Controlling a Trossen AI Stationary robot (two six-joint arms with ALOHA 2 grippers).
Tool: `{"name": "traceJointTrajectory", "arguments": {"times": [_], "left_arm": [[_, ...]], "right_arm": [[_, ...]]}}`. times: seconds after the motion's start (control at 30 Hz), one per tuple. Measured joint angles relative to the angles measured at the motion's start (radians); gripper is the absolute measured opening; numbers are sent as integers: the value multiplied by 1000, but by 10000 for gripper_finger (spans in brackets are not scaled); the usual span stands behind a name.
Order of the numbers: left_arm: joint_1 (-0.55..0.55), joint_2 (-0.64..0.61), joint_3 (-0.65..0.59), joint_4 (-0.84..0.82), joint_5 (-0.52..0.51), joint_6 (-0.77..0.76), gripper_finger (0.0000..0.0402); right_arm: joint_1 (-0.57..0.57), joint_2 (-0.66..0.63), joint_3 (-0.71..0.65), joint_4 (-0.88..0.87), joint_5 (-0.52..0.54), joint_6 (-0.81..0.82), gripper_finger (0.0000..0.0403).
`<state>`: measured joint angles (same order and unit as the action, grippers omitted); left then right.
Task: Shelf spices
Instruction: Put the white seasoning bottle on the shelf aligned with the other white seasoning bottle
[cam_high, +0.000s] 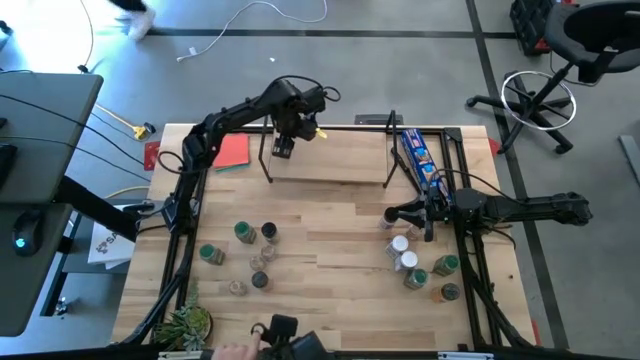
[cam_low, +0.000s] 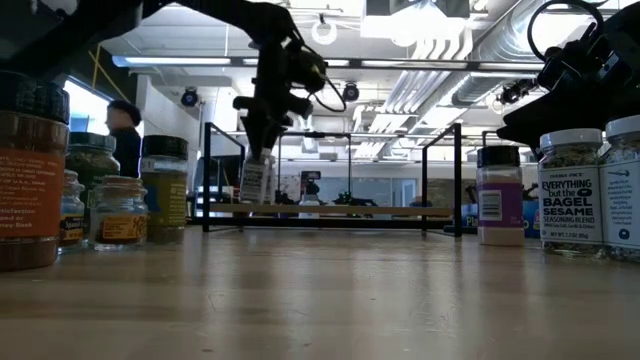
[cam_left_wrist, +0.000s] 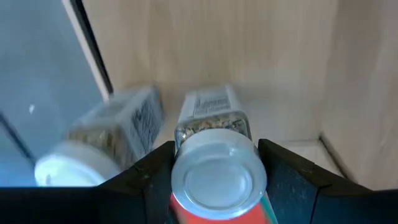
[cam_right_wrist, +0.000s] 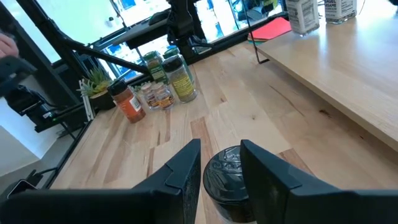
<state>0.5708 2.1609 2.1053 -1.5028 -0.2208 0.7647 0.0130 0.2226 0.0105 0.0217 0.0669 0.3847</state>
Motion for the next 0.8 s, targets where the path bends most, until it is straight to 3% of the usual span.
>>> {"name": "traceJointTrajectory", "arguments": {"times": [0.8], "left_arm": [[0, 19, -2, 15, -28, -21, 247]], "right_arm": [[0, 0, 0, 0, 0, 0, 108]]}}
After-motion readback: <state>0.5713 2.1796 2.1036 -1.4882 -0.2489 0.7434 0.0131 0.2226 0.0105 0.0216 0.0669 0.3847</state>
